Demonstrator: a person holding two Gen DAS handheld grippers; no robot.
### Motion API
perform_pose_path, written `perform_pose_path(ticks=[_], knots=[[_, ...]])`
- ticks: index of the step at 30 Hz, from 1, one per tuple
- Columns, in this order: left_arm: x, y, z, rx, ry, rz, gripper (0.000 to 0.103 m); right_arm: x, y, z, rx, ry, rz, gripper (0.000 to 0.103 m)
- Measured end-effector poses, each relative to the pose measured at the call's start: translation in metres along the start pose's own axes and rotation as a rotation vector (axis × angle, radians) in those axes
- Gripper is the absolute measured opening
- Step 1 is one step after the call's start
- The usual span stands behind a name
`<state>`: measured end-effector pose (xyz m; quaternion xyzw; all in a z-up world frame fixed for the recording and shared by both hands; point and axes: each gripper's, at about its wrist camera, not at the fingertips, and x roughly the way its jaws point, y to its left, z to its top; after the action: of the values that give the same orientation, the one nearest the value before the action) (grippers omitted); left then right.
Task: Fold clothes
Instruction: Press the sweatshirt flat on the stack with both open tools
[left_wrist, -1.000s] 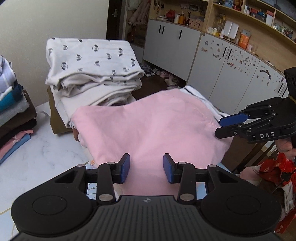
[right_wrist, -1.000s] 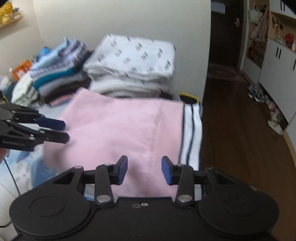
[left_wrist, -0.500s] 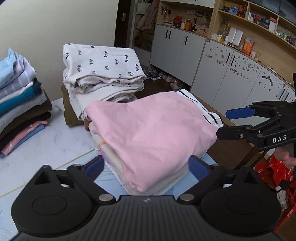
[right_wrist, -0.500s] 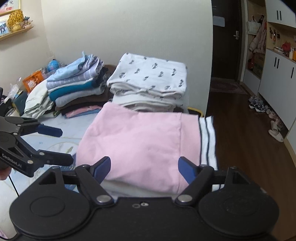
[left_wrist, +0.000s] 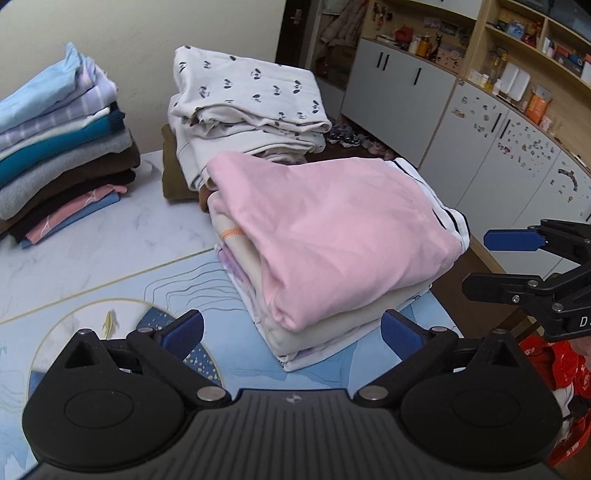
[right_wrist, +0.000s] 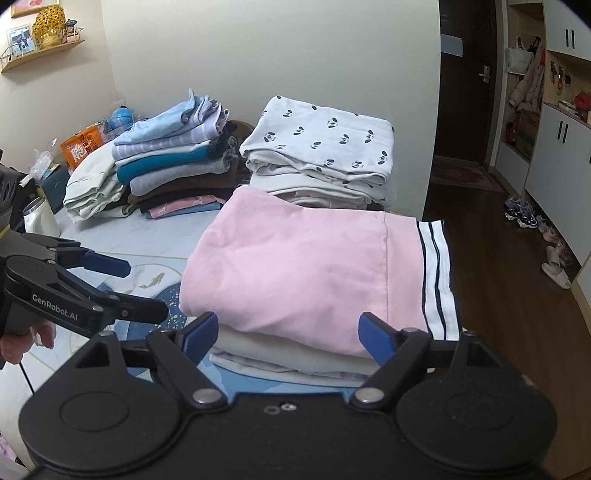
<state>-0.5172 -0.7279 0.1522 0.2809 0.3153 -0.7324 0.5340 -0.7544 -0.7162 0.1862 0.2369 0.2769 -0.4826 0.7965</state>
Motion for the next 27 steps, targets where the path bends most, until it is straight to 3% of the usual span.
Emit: perform_pose_path(ticks=[27], knots=[[-0.006,-0.007,-0.007,0.003,0.010,0.057,0.102,0.007,-0.004,-0.004,0.054,0.028,-0.025,0.103]])
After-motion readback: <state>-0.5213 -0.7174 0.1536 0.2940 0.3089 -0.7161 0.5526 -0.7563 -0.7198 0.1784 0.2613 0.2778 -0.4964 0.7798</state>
